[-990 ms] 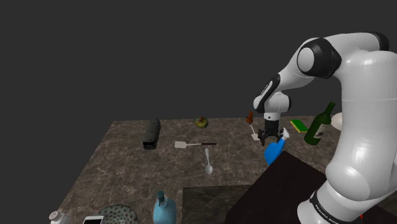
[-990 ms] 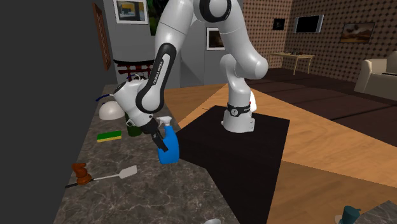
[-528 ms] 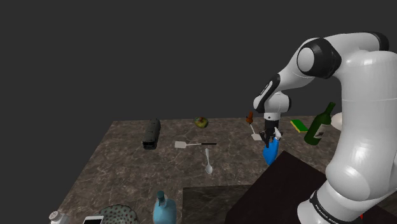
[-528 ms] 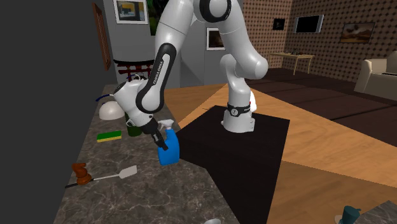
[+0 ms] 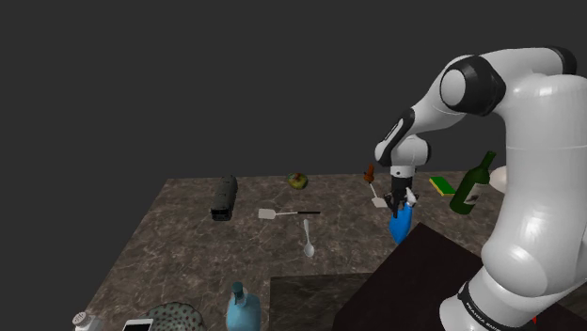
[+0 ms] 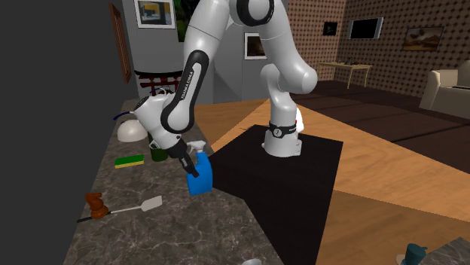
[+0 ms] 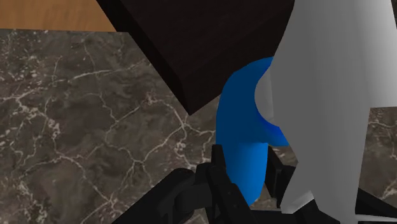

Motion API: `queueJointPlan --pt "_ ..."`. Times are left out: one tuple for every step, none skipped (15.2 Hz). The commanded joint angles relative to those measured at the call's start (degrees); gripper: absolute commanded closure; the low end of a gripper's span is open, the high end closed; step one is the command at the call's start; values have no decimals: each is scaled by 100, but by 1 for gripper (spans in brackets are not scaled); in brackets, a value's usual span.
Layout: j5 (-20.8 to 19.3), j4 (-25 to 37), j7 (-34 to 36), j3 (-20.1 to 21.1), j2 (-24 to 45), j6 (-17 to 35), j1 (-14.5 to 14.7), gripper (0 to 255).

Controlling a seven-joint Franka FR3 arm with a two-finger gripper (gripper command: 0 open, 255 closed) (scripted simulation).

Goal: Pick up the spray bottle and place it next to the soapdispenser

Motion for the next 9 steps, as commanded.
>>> queueJointPlan --pt "-42 -32 27 -30 -115 -84 20 255" --pt "-70 -47 44 -49 -191 -141 32 255" --pt "-97 -62 62 -67 -267 -199 45 255" --pt "-125 -76 81 -85 -342 -257 57 255" --pt "-153 -89 99 -103 -417 -316 69 255" --pt "-181 -100 118 -120 -492 -376 80 255" --pt "-209 -110 136 -136 -566 -436 91 255" --pt "-238 -119 155 -152 -639 -497 102 255" --pt "-266 -126 174 -167 -712 -559 112 255"
